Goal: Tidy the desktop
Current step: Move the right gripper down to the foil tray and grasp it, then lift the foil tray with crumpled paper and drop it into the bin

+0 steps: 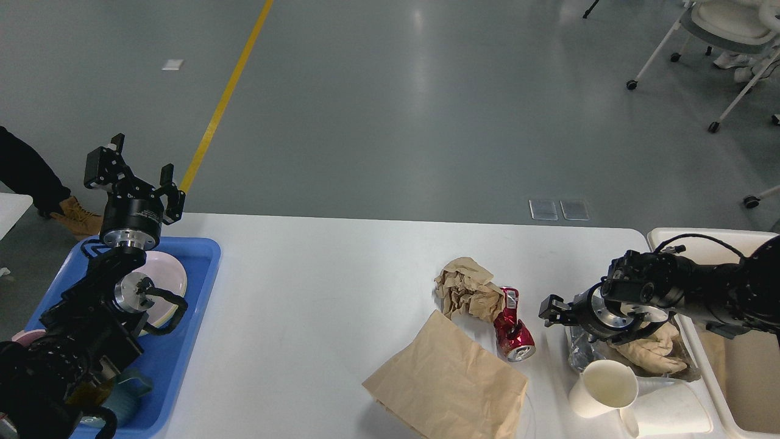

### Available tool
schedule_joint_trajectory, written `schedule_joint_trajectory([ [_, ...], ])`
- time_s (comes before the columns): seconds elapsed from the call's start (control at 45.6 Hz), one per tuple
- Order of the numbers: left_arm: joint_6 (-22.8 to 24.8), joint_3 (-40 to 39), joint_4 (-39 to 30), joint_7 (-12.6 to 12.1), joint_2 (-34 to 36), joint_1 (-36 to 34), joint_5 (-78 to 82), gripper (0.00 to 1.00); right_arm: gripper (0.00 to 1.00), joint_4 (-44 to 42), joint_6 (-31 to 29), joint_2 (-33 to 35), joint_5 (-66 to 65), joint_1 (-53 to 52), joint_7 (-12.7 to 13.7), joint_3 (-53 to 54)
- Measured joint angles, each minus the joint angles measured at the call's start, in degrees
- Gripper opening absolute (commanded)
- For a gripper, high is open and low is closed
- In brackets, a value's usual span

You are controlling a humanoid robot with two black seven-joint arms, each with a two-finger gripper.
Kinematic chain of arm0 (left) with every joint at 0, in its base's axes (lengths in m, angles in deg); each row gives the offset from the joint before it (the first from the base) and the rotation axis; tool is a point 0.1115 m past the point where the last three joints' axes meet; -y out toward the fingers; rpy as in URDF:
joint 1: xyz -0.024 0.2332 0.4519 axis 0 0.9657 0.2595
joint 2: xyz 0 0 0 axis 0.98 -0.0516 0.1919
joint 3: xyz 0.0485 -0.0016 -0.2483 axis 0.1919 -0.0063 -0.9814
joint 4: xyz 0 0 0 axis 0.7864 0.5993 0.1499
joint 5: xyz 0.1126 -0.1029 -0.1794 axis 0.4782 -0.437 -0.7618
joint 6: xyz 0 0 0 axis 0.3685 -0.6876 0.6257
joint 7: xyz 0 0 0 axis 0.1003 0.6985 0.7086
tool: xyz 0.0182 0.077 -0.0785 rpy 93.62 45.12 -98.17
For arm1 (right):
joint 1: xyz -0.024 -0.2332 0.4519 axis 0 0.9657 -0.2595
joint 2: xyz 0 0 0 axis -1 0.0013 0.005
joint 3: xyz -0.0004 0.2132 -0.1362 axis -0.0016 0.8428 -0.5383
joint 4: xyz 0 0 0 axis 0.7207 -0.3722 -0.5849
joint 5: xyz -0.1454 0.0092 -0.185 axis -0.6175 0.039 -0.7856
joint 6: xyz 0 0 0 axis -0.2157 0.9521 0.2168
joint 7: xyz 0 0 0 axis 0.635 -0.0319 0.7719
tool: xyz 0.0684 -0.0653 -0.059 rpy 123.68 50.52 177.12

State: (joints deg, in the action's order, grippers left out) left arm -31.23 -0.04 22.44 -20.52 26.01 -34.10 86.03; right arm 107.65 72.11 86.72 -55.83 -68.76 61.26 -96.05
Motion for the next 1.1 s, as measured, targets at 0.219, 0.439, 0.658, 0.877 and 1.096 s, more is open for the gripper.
schedule_joint_trajectory([
  [0.219,0.0,0.0,0.0,0.0,0.0,0.0,0.0,0.96,0.00,0.1,0.1,0.2,-0.1,0.2,0.0,-0.2],
  [0.439,0.0,0.0,0.0,0.0,0.0,0.0,0.0,0.96,0.00,0.1,0.3,0.3,-0.9,0.2,0.0,-0.2],
  [0.658,0.0,0.0,0.0,0.0,0.0,0.0,0.0,0.96,0.00,0.0,1.0,0.3,-3.5,-1.0,0.0,0.0],
  [0.877,0.0,0.0,0.0,0.0,0.0,0.0,0.0,0.96,0.00,1.2,0.5,0.6,-6.1,-5.2,0.2,-0.2],
  [1.096,0.0,0.0,0.0,0.0,0.0,0.0,0.0,0.96,0.00,4.9,0.4,0.4,-7.0,-12.2,1.4,-4.2],
])
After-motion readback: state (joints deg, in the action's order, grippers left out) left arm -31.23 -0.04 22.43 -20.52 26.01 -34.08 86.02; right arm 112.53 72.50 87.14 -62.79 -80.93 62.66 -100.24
